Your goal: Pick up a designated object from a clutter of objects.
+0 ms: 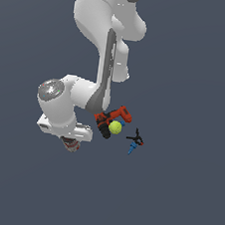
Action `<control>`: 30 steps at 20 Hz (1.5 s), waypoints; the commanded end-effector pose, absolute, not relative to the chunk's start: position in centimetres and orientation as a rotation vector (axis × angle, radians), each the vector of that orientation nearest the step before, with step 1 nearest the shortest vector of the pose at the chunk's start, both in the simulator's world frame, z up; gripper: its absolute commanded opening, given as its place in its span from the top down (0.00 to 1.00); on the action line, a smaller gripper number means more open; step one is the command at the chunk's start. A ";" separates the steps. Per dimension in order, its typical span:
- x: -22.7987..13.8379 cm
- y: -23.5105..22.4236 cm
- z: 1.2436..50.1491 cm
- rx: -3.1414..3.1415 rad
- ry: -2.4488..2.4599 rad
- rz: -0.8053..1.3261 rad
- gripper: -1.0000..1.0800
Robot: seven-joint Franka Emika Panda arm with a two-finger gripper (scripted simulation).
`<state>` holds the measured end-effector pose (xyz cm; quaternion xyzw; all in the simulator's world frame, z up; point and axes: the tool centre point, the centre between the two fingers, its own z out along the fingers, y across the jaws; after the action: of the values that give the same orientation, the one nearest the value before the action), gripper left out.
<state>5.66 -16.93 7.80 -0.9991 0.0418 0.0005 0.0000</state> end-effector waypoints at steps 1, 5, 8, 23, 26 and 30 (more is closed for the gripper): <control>5.7 -16.9 7.7 -3.139 0.130 0.000 1.00; 5.7 -16.9 7.7 -3.139 0.130 0.000 1.00; 5.7 -16.9 7.8 -3.139 0.131 0.001 1.00; 4.2 -18.5 15.4 -3.138 0.132 0.001 1.00; 3.6 -19.1 18.5 -3.138 0.132 0.001 1.00; 2.7 -20.0 23.2 -3.138 0.132 0.001 1.00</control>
<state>3.01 -19.64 21.21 -0.9991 0.0418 0.0023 0.0008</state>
